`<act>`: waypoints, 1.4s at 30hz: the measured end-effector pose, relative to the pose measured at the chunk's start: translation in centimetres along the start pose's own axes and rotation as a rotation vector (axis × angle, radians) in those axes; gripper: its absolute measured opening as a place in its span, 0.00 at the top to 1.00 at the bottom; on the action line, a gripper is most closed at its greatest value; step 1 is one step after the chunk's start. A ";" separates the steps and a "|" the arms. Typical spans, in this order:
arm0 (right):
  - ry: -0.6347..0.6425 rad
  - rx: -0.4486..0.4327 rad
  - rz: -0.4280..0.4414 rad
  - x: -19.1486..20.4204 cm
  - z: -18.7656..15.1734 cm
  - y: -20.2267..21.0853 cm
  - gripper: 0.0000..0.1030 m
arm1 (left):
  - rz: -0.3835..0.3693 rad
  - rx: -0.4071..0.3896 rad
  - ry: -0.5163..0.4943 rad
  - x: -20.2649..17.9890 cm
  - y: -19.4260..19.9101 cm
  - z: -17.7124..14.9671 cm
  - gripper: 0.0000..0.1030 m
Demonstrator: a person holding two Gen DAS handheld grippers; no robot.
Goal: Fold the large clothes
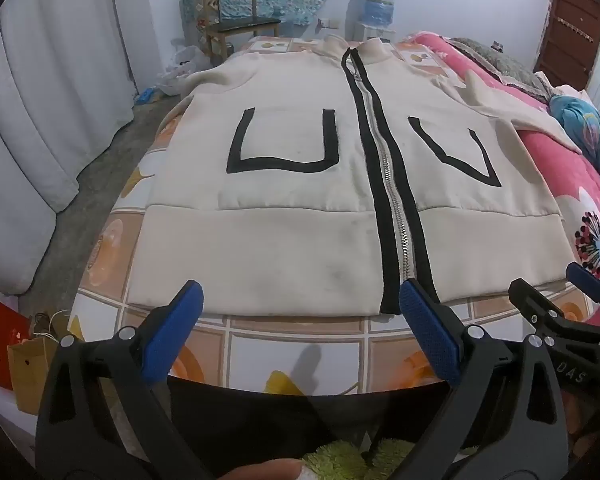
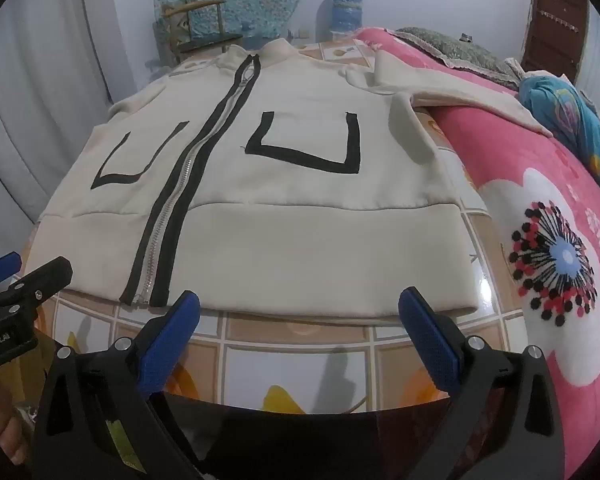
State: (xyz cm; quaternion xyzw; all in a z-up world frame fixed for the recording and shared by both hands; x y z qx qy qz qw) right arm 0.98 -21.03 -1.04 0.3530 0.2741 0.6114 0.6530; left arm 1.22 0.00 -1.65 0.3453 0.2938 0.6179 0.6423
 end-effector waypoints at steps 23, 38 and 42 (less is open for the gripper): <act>0.008 0.004 -0.012 0.0 0.1 0.5 0.06 | -0.003 -0.002 0.003 0.0 0.0 0.0 0.08; 0.011 0.007 -0.005 0.1 -0.2 0.3 0.06 | -0.006 -0.002 0.004 0.0 0.0 0.0 0.08; 0.012 0.007 -0.006 0.2 -0.1 0.3 0.06 | -0.005 -0.001 0.005 0.0 0.0 0.0 0.08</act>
Point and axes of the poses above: each gripper's, at about its wrist camera, not at the fingertips, and y roughly against the way its jaws point, x to its left, z to its top, the point moved 2 cm from there along -y, roughly the way its jaws point, and after that the axes turned 6 degrees about -y, right-handed, at the moved point
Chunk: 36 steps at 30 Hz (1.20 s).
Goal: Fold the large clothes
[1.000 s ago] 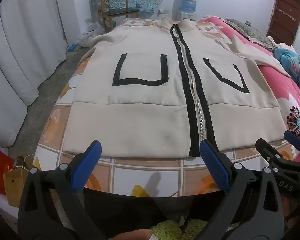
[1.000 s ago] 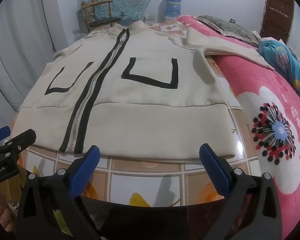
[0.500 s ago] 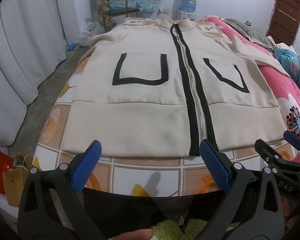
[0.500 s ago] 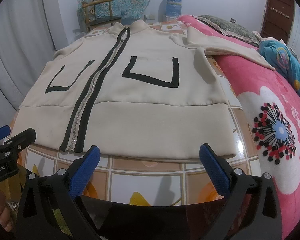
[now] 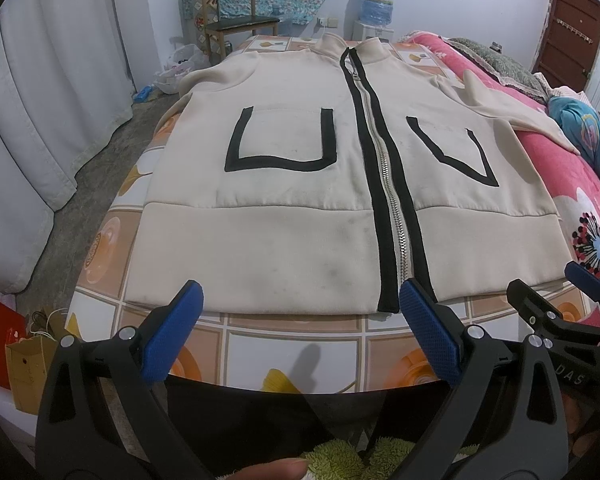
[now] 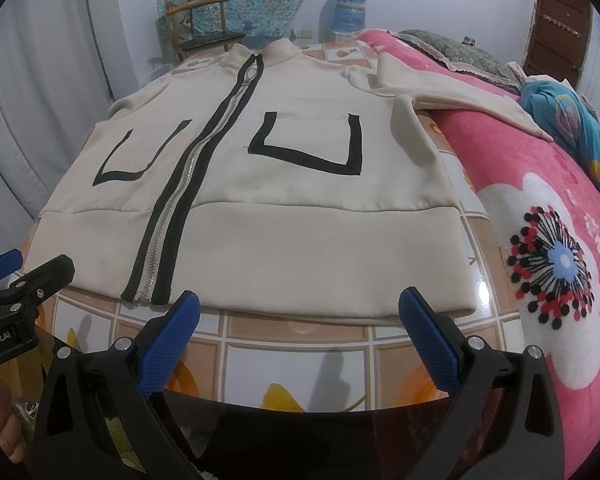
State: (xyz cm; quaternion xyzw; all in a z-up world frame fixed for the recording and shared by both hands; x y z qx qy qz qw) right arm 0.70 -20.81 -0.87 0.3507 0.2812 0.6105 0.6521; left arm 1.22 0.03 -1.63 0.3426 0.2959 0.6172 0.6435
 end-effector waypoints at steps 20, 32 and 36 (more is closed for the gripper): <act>0.001 -0.004 -0.008 0.0 0.2 0.2 0.06 | -0.001 -0.002 0.000 0.0 0.0 0.0 0.08; -0.002 -0.009 -0.022 -0.2 0.4 0.3 0.06 | 0.000 -0.005 0.000 -0.7 0.0 -0.1 0.08; -0.001 -0.012 -0.022 -0.2 0.4 0.4 0.06 | 0.001 -0.006 0.000 -0.8 0.4 0.3 0.08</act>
Point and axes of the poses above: each gripper's, at about its wrist camera, not at the fingertips, and y roughly against the way its jaws point, x to its left, z to its top, the point moved 2 cm from there along -y, roughly the way its jaws point, and after that the axes turned 6 degrees about -y, right-handed, at the moved point
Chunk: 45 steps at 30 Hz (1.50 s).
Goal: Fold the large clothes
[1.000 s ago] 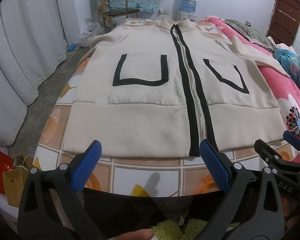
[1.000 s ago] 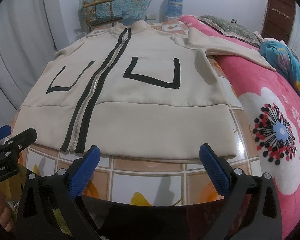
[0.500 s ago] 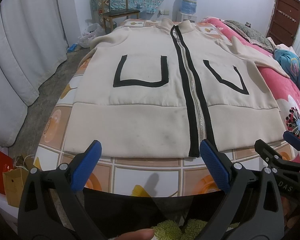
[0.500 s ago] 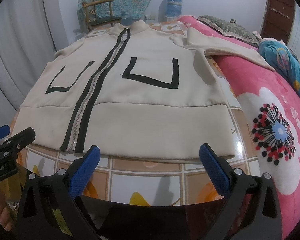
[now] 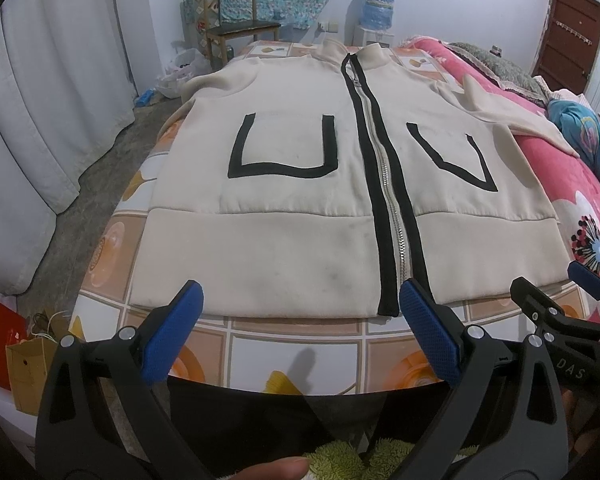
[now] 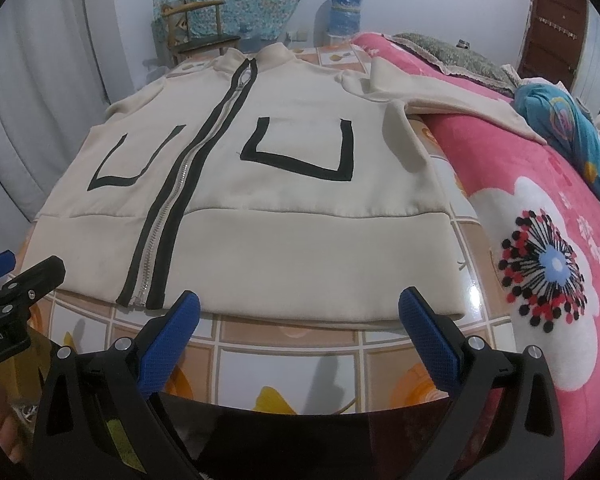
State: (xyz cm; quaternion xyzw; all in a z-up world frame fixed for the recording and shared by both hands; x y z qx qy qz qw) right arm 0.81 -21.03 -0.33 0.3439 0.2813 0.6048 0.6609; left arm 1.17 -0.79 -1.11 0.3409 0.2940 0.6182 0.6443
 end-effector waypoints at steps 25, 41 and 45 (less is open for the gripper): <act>0.005 -0.014 -0.009 0.1 0.0 0.2 0.06 | 0.000 -0.002 0.000 -0.3 0.1 0.1 0.08; 0.010 0.005 -0.029 -0.7 0.1 -1.5 0.06 | 0.012 0.014 -0.002 1.6 -1.0 0.5 0.08; 0.001 0.022 -0.024 -1.1 0.4 -2.9 0.06 | 0.048 0.047 -0.038 2.7 -4.2 1.1 0.08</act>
Point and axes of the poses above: each gripper's, at about its wrist camera, not at the fingertips, and y roughly against the way its jaws point, x to its left, z to its top, the point moved 2 cm from there along -y, roughly the way its jaws point, and after that the axes turned 6 degrees about -y, right-handed, at the moved point
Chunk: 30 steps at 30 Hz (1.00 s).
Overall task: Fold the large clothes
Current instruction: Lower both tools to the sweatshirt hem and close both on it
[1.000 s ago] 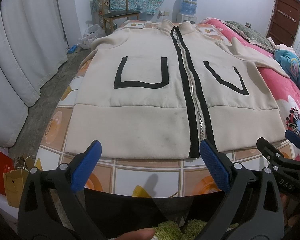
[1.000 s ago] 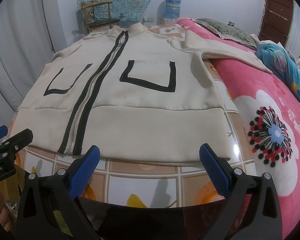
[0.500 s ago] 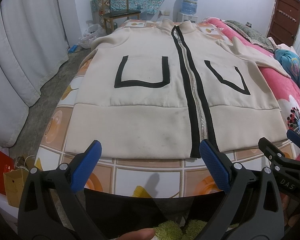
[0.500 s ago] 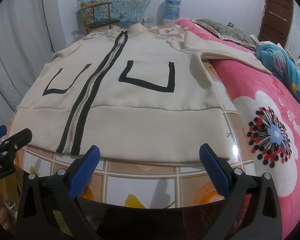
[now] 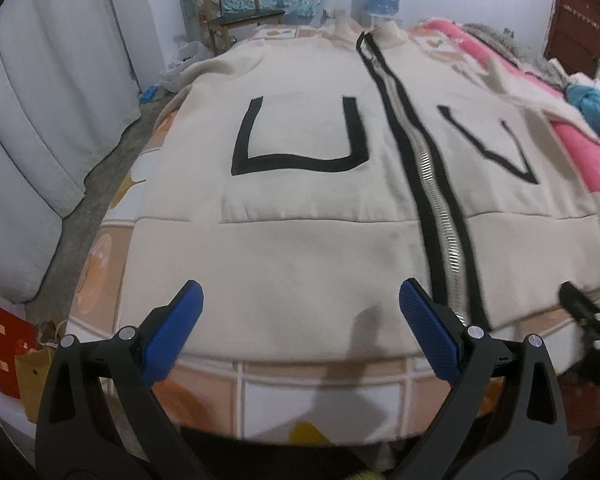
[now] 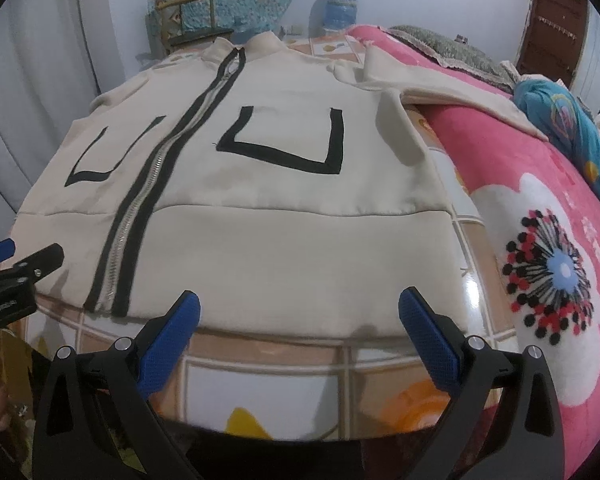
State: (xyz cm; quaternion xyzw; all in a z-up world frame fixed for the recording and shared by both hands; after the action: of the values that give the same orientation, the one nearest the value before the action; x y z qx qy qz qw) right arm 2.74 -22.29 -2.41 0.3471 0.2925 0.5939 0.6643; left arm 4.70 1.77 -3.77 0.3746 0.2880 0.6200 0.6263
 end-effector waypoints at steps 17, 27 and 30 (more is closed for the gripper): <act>0.025 0.068 0.049 -0.2 0.1 -3.3 0.06 | -0.032 0.040 -0.008 0.0 -2.5 0.1 0.06; 0.067 -0.042 0.041 -3.1 1.1 -0.1 0.06 | -0.045 -0.063 -0.016 1.7 -0.7 0.0 0.07; 0.018 -0.093 -0.019 -6.2 2.3 1.0 0.06 | -0.023 -0.144 0.037 4.5 0.8 0.0 0.07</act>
State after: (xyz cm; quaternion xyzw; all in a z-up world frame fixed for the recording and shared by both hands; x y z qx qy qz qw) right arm 3.25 -28.65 -0.34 0.3077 0.2737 0.6038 0.6825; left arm 4.58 6.22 -2.61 0.3137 0.2584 0.6388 0.6533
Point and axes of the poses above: each gripper's, at about its wrist camera, not at the fingertips, and y roughly against the way its jaws point, x to its left, z to its top, the point moved 2 cm from there along -y, roughly the way its jaws point, and after that the axes turned 6 degrees about -y, right-handed, at the moved point
